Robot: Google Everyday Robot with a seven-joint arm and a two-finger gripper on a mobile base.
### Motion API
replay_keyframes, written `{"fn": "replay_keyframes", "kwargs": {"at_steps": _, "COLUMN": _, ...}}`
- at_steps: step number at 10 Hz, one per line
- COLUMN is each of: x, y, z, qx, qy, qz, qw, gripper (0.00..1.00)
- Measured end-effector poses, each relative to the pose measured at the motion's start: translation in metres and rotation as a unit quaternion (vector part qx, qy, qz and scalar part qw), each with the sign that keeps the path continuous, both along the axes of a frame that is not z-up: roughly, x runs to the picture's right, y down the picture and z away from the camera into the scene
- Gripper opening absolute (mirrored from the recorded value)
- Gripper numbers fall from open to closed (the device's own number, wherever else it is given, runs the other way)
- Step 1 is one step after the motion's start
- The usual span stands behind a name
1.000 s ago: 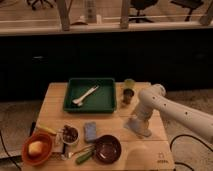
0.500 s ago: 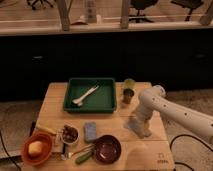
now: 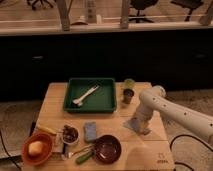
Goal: Place towel in table surface
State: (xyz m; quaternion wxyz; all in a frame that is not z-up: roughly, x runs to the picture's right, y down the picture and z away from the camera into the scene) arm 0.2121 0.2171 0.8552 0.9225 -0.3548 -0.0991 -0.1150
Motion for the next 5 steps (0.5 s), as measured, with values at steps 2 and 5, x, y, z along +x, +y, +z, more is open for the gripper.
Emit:
{"fn": "replay_keyframes", "kwargs": {"at_steps": 2, "x": 0.0047, "y": 0.0012, "z": -0.0036, "qx": -0.004, "qy": 0.003, "qz": -0.002, "qw": 1.0000, "gripper": 0.02}}
{"fn": "replay_keyframes", "kwargs": {"at_steps": 5, "x": -0.0004, "y": -0.0027, "z": -0.0009, "qx": -0.001, "qy": 0.000, "qz": -0.005, "qw": 1.0000, "gripper": 0.00}}
